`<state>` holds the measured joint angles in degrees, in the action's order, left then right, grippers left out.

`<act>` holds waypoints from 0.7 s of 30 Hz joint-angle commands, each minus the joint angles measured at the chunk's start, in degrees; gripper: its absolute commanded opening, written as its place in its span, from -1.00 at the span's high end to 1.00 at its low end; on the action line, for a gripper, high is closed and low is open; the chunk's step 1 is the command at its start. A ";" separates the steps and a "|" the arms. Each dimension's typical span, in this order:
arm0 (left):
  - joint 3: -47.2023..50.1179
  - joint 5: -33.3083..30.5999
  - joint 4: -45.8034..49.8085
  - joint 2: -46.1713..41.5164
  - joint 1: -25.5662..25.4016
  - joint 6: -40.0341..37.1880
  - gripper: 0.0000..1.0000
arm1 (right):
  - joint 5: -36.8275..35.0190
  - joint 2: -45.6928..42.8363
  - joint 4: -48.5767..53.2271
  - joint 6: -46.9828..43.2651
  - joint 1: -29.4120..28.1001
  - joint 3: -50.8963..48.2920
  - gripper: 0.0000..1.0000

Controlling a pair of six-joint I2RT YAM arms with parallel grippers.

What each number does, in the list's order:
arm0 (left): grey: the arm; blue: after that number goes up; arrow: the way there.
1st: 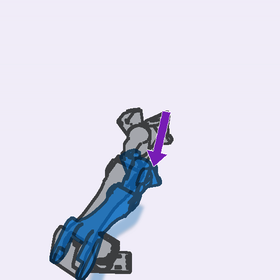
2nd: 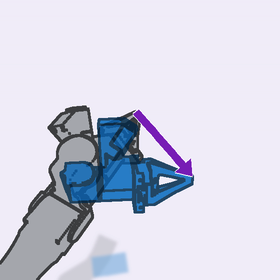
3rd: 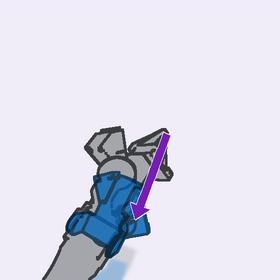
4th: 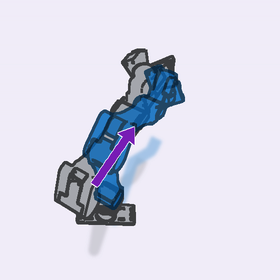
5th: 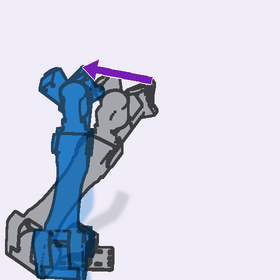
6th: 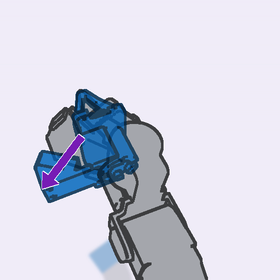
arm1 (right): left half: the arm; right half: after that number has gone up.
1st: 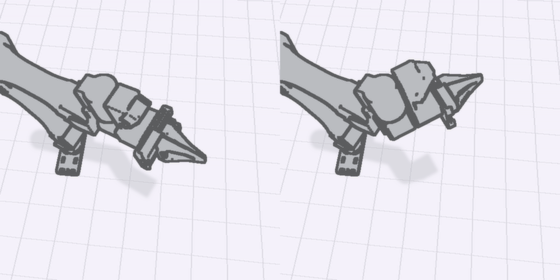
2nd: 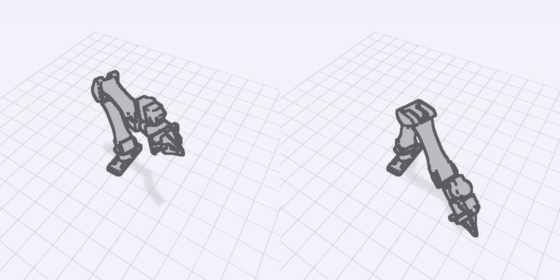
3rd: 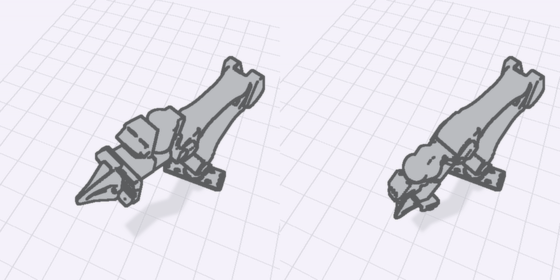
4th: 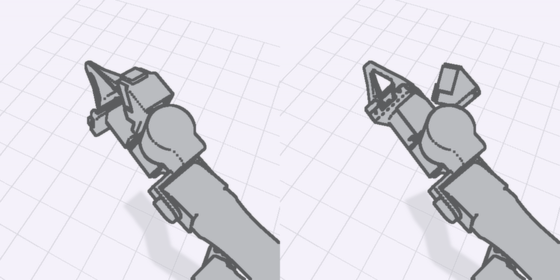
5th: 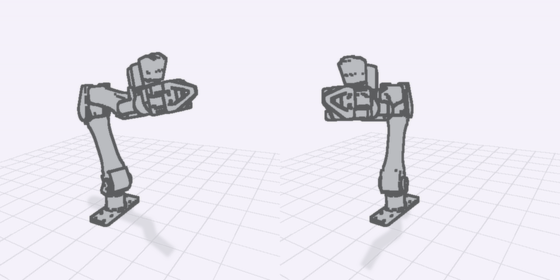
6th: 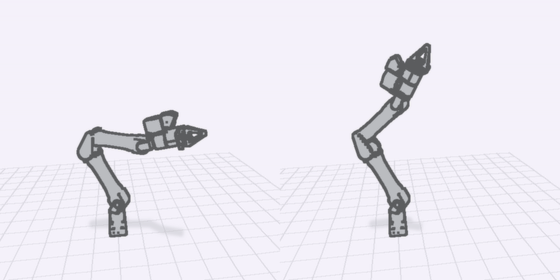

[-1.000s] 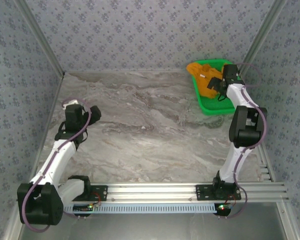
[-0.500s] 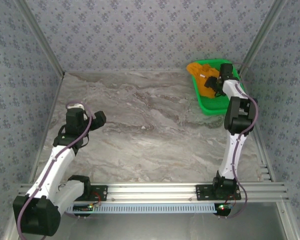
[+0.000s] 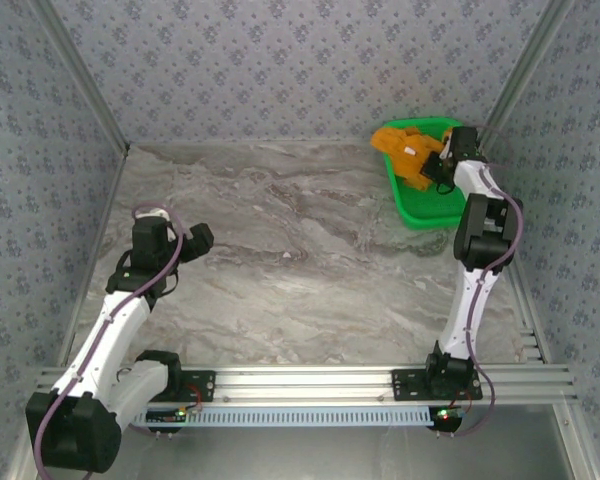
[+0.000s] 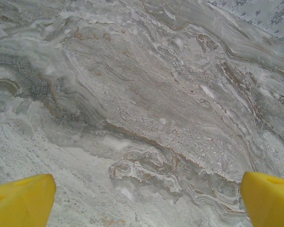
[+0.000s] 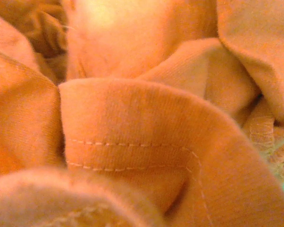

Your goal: Fold the inside-out t-shirt

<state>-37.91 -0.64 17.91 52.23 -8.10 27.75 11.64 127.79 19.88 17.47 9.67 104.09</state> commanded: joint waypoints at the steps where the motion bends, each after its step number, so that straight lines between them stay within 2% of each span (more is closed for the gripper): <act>1: -0.32 2.17 -1.13 0.54 -0.51 0.82 -1.00 | 1.11 -7.75 -1.49 -2.36 0.38 -0.30 1.00; 11: 0.50 6.17 -4.78 0.46 -0.77 2.31 -1.00 | 3.14 -20.25 -2.85 -2.30 -0.28 -1.18 1.00; 21: -0.67 9.31 -7.76 0.67 -1.38 3.59 -1.00 | 0.57 -41.08 -3.19 -11.10 -13.15 -6.30 1.00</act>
<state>-37.76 6.81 12.21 53.36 -9.08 30.57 12.43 92.38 18.92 10.66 -0.47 98.19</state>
